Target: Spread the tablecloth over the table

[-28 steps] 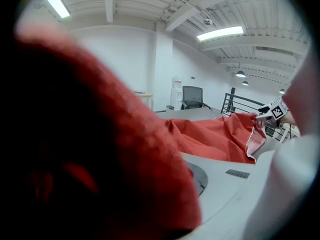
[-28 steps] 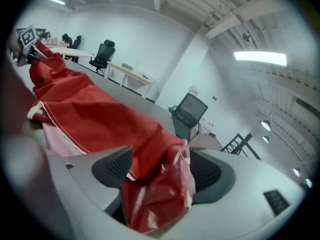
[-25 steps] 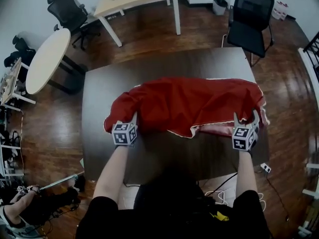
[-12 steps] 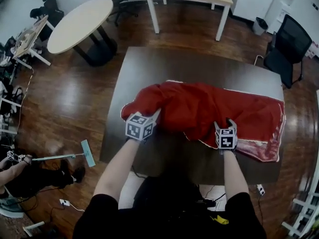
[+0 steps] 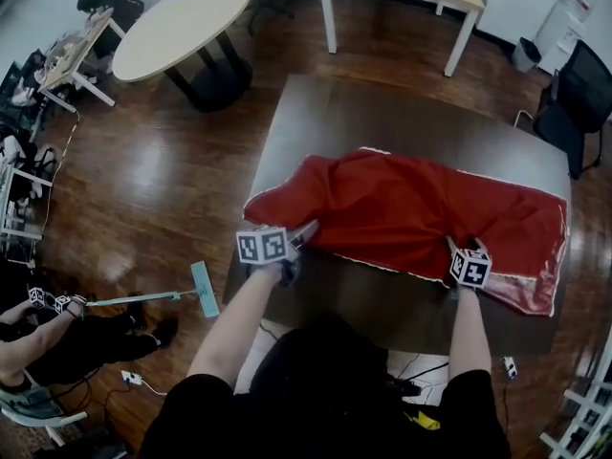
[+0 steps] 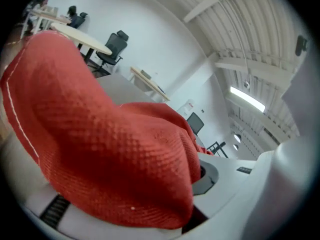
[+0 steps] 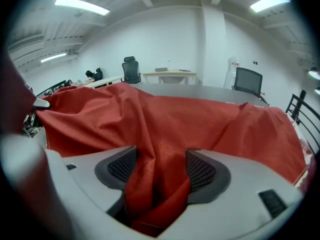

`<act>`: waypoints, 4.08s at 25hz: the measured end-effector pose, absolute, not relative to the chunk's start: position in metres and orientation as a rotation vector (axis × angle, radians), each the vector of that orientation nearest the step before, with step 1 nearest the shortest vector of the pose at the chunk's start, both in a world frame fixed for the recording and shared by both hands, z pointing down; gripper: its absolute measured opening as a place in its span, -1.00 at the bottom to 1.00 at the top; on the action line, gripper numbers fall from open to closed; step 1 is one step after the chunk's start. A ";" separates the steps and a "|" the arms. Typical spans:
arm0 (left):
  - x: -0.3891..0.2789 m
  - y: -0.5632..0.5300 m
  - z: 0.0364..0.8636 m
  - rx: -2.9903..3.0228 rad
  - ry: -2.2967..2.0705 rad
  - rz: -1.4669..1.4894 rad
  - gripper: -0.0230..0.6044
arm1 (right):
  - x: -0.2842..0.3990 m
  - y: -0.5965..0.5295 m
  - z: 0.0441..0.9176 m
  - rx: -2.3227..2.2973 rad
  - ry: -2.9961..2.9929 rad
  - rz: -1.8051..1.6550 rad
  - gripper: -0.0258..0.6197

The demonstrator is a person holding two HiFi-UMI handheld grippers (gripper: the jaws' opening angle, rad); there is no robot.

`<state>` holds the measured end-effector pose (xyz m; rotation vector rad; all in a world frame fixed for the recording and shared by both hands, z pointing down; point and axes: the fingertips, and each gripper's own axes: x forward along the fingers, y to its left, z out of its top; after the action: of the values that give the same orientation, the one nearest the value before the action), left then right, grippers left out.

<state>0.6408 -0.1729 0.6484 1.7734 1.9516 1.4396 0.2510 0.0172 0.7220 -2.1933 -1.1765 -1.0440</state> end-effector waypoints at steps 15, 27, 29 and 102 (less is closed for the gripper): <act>0.695 -0.244 0.673 1.925 1.331 1.593 0.32 | 0.267 -0.022 0.654 -2.247 -1.425 -0.809 0.08; 0.689 -0.303 0.680 1.722 1.111 1.591 0.29 | 0.236 -0.121 0.694 -2.048 -1.339 -0.777 0.08; 0.676 -0.297 0.681 1.708 1.132 1.594 0.29 | 0.235 -0.119 0.703 -2.055 -1.333 -0.826 0.08; 0.239 -0.257 0.556 1.758 2.438 0.834 -0.36 | 0.021 -0.252 0.594 -2.321 -1.353 -0.528 -0.48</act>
<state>0.2391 -0.2568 0.5564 1.7577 2.4382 0.8335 0.0206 -0.2522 0.5943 -2.3213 -1.3526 -0.5276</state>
